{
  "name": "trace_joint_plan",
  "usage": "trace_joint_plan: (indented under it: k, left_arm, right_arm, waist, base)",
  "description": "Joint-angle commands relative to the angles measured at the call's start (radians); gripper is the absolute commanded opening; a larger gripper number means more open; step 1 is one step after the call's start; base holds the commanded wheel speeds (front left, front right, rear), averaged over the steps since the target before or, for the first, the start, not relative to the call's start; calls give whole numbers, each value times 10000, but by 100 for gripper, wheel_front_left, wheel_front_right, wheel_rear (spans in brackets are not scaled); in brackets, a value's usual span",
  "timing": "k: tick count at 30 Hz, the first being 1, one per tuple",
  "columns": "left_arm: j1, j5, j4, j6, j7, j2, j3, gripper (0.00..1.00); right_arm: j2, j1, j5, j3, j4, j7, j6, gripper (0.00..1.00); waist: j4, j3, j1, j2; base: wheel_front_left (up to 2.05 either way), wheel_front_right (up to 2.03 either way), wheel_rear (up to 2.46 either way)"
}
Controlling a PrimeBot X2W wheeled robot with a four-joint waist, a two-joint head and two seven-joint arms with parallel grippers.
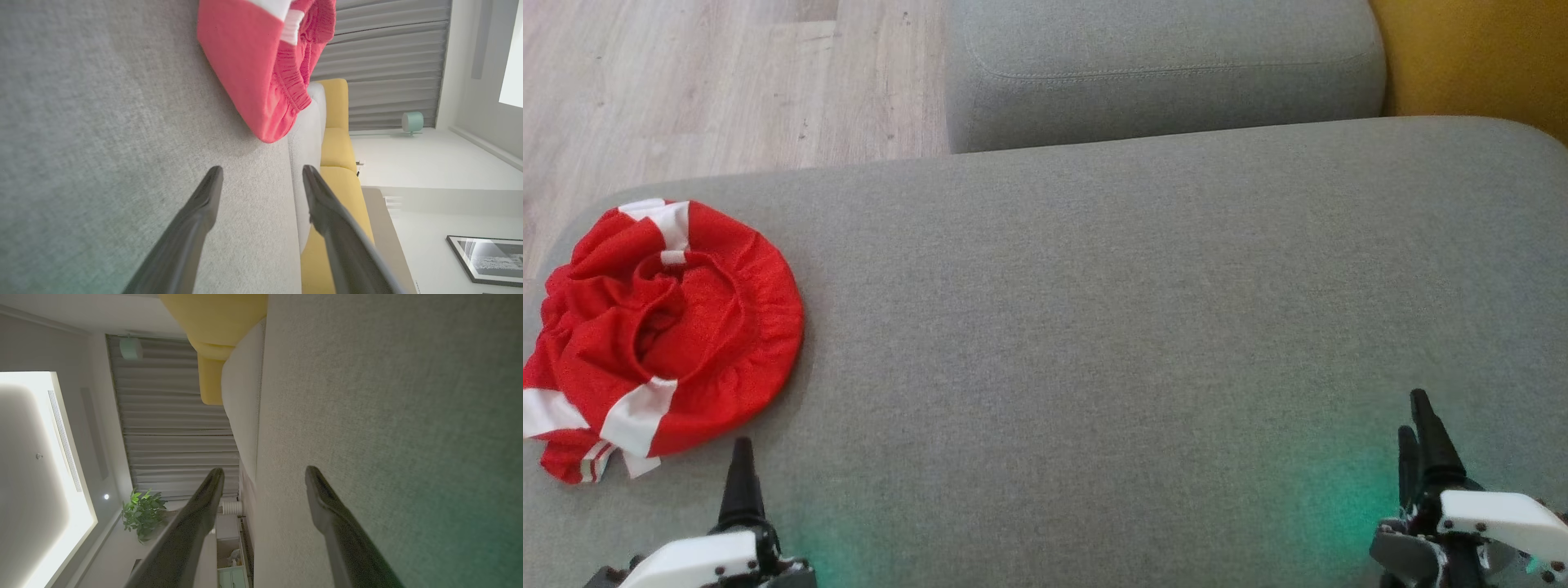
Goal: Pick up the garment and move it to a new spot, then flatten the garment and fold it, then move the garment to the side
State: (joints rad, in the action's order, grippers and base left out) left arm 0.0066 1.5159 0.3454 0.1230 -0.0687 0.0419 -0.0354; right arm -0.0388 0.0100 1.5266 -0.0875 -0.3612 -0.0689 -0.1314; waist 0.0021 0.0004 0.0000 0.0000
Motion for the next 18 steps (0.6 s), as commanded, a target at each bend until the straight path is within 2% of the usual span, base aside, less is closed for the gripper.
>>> trace_joint_plan:
  k: [1,18]
  left_arm:
    - [-455,-365,-421,12,108,40,10,100]
    - [-489,-2805,-920,-100,613,47,360,100]
  right_arm:
    - [-53,-486,-434,114,383,133,1,100]
    - [-54,-519,-3103,614,750,634,2,100]
  waist:
    - [6,-1,0,0]
    - [115,-79,0,0]
  base:
    - [0,0,0]
    - [0,0,0]
